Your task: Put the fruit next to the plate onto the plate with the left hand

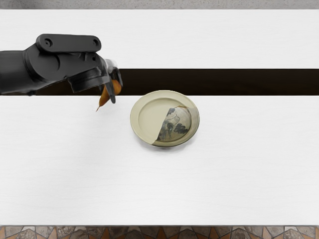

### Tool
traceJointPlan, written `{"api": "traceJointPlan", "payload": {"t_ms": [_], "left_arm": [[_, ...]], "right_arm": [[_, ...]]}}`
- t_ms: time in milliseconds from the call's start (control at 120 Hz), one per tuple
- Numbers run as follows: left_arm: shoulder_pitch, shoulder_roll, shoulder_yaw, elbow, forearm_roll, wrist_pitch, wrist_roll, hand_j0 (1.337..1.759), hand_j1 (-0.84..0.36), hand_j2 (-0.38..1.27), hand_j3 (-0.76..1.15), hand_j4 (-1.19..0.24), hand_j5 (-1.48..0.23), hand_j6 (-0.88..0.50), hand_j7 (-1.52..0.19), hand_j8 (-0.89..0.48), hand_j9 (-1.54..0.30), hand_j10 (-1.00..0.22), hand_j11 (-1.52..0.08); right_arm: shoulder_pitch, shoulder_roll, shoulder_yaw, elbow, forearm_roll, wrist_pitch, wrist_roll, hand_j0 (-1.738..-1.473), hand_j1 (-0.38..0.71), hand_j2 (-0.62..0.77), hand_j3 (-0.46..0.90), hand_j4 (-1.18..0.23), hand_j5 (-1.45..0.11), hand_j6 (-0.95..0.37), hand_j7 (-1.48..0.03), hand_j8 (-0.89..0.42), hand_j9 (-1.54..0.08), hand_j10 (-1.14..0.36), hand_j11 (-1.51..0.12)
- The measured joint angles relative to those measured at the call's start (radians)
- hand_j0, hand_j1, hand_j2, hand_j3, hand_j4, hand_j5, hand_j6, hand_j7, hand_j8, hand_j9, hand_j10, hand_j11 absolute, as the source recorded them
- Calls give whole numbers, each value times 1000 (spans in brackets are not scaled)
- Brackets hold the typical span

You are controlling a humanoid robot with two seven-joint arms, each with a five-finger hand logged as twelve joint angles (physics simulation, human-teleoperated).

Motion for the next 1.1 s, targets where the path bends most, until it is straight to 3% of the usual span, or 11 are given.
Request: {"api": "traceJointPlan", "payload": {"t_ms": [517,1100], "left_arm": [[-70,-155,-31,-10,-10,-11,0,1642,-240,239,0,-678,-1191,-461,-1211,-565,-1209,-825,-1220],[-85,-157,-94,-29,-9,-10,0,1641,-271,280,0,-656,-1192,-443,-1198,-537,-1218,-819,-1232]], "right_arm": [[0,0,0,0,0,0,0,-1658,-320,-5,0,-24,-31,-24,-31,-24,-31,-24,-31],[0,0,0,0,0,0,0,-1658,-320,-5,0,-24,-31,-24,-31,-24,-31,-24,-31]]}}
